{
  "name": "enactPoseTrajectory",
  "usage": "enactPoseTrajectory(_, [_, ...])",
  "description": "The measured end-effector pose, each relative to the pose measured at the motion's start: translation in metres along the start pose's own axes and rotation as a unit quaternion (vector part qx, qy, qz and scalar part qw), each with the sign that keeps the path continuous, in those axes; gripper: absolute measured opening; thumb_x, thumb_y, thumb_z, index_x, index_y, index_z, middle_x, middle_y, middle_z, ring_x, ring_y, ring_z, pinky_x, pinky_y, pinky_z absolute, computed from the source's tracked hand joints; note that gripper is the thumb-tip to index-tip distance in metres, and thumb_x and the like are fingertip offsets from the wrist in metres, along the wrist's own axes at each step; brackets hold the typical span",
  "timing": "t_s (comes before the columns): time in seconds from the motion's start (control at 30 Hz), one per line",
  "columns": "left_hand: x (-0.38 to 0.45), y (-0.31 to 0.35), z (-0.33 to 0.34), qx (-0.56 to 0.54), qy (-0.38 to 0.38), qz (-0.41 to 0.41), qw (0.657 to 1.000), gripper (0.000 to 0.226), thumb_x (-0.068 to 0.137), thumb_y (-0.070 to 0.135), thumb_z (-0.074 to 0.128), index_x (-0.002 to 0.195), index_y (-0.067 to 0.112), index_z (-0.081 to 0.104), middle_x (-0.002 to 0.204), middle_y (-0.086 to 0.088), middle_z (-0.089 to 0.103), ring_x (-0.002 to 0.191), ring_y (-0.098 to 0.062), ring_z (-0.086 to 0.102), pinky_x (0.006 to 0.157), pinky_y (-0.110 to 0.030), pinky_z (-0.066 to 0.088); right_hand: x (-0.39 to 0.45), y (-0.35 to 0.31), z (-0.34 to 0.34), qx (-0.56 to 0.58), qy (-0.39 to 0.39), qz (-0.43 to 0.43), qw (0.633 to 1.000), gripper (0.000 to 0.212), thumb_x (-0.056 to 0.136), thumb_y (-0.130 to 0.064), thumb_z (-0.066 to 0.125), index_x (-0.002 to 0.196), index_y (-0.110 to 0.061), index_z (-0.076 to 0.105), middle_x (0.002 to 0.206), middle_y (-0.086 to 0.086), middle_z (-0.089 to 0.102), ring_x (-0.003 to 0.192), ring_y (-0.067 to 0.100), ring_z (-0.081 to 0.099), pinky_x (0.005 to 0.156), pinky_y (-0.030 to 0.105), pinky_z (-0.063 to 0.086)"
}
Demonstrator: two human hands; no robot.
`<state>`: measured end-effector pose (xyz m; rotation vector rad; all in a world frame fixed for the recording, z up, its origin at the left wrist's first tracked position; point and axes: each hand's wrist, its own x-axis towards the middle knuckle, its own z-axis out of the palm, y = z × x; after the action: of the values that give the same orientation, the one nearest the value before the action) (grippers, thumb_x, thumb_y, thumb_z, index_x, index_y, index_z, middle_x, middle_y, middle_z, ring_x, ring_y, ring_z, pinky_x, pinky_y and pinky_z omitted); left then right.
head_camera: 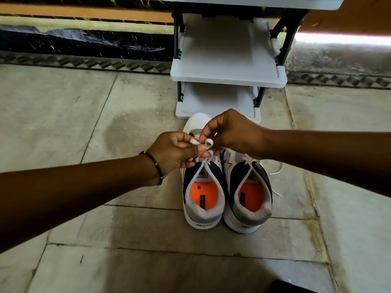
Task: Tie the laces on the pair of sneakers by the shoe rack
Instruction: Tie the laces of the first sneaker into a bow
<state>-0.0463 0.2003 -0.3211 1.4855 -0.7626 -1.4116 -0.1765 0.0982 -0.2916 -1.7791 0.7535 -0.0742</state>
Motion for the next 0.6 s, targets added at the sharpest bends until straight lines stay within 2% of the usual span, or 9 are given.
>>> enactPoseTrajectory(0.07, [0.0001,-0.0007,-0.0008,-0.018,0.022,-0.007,1.0,0.009,0.078,0.01,0.064,0.075,0.014,0.057,0.058,0.002,0.072,0.057,-0.008,0.068,0.051,-0.017,0.053,-0.0019,-0.0022,-0.0037,-0.033,-0.055,0.004,0.998,0.025,0.074,0.015,0.063,0.093,-0.001,0.066,0.072,0.005,0.067,0.062,0.012,0.066,0.065,0.025,0.056])
enactPoseTrajectory(0.13, [0.0012,-0.001,-0.0018,-0.024,0.038,-0.011,0.999,0.014,0.078,0.011,0.065,0.069,0.017,0.056,0.062,0.0,0.072,0.06,-0.012,0.067,0.052,-0.018,0.054,-0.0058,-0.0025,-0.003,-0.052,-0.082,0.0,0.995,0.03,0.073,0.012,0.067,0.098,-0.003,0.062,0.077,0.007,0.068,0.067,0.017,0.067,0.069,0.028,0.057])
enactPoseTrajectory(0.2, [0.0019,-0.0007,-0.001,-0.016,0.028,-0.007,0.999,0.017,0.079,0.012,0.065,0.067,0.018,0.054,0.07,-0.006,0.072,0.067,-0.017,0.067,0.055,-0.021,0.053,-0.0093,-0.0015,-0.001,-0.055,-0.044,-0.024,0.997,0.023,0.074,0.005,0.07,0.095,-0.002,0.063,0.083,0.016,0.07,0.071,0.031,0.068,0.071,0.038,0.057])
enactPoseTrajectory(0.27, [0.0022,-0.0013,0.0004,-0.016,0.019,0.0,1.0,0.018,0.081,0.012,0.062,0.068,0.02,0.052,0.069,-0.001,0.073,0.067,-0.014,0.069,0.058,-0.023,0.053,-0.0102,0.0002,-0.0012,-0.03,0.001,-0.03,0.999,0.01,0.078,0.001,0.068,0.088,0.0,0.065,0.08,0.02,0.07,0.067,0.033,0.066,0.067,0.042,0.058])
enactPoseTrajectory(0.43, [-0.0013,-0.0004,0.0004,0.009,-0.004,0.04,0.999,0.018,0.085,0.009,0.055,0.072,0.017,0.047,0.054,0.005,0.072,0.055,-0.004,0.068,0.058,-0.019,0.054,-0.0088,0.0011,-0.005,0.054,-0.015,0.015,0.998,0.003,0.082,0.006,0.06,0.084,0.005,0.063,0.072,0.018,0.065,0.052,0.019,0.065,0.055,0.031,0.058])
enactPoseTrajectory(0.5, [-0.0025,0.0013,-0.0008,0.027,-0.01,0.057,0.998,0.018,0.085,0.006,0.055,0.072,0.016,0.047,0.052,0.006,0.071,0.054,-0.003,0.067,0.055,-0.016,0.054,-0.0084,0.0006,-0.0049,0.052,-0.024,0.02,0.998,0.01,0.082,0.005,0.06,0.091,0.003,0.065,0.079,0.024,0.066,0.052,0.017,0.064,0.056,0.028,0.058])
enactPoseTrajectory(0.6, [-0.0025,0.0053,-0.0027,0.081,-0.015,0.077,0.994,0.019,0.083,0.005,0.057,0.072,0.017,0.048,0.051,0.01,0.07,0.054,-0.001,0.064,0.056,-0.021,0.049,-0.0077,0.0005,-0.0041,0.047,-0.026,0.029,0.998,0.02,0.083,0.005,0.06,0.102,0.002,0.066,0.083,0.026,0.067,0.053,0.017,0.065,0.053,0.025,0.058])
